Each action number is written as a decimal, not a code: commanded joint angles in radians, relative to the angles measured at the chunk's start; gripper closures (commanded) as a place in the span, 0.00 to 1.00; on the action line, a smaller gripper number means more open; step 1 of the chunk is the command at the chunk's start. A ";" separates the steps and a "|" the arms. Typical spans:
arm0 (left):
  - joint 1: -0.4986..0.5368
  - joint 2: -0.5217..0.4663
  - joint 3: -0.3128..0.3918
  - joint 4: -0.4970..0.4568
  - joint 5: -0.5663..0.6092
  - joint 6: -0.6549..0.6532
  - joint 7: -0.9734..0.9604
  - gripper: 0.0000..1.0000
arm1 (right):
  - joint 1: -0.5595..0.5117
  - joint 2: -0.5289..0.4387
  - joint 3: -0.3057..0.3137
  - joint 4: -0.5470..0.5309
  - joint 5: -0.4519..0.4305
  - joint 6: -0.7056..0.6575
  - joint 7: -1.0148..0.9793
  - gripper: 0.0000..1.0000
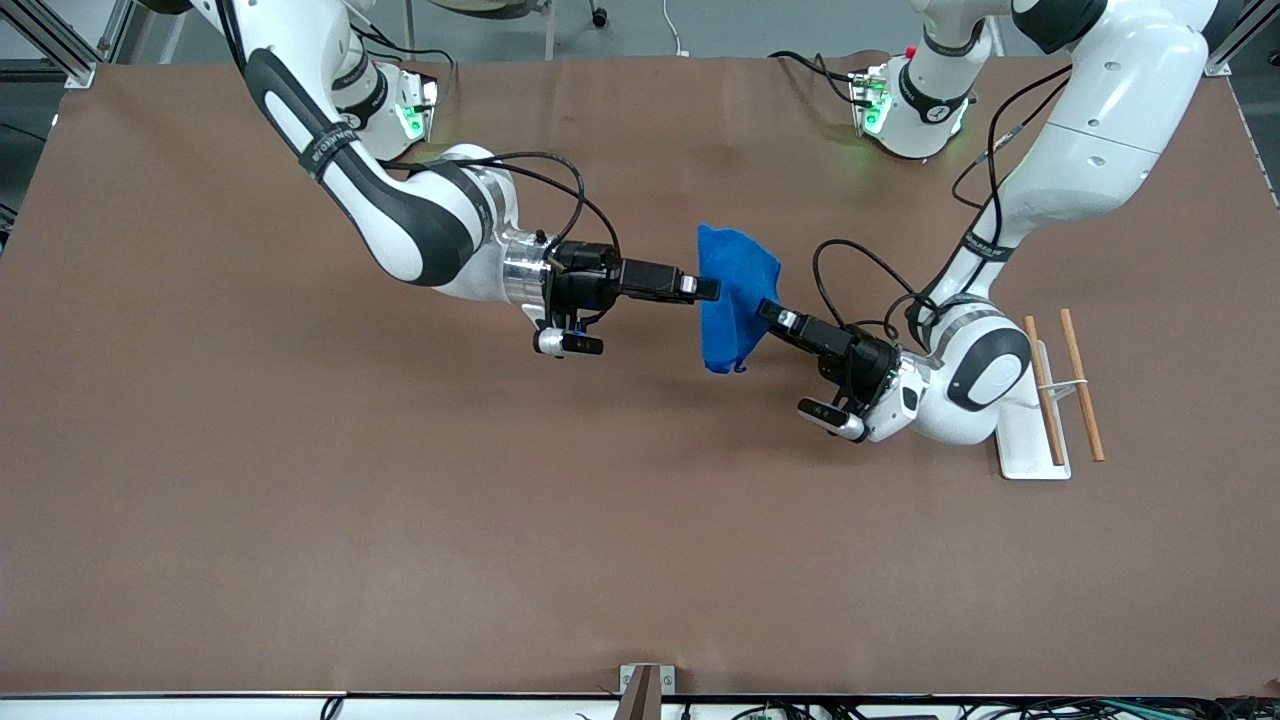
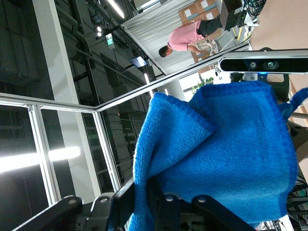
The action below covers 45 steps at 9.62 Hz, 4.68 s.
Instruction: Right arm passes towel to left arm to hang
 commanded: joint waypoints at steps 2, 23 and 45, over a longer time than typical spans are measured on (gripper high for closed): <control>0.005 0.031 0.007 0.032 -0.006 0.003 0.009 0.96 | 0.000 -0.003 0.009 0.003 0.035 0.006 -0.023 1.00; 0.115 -0.277 0.139 0.312 1.288 0.164 -0.710 1.00 | -0.156 -0.159 -0.645 0.012 -1.623 -0.467 0.392 0.00; 0.358 -0.159 0.137 0.253 1.752 0.392 -0.201 0.98 | -0.182 -0.482 -0.742 0.333 -2.296 -0.863 0.790 0.00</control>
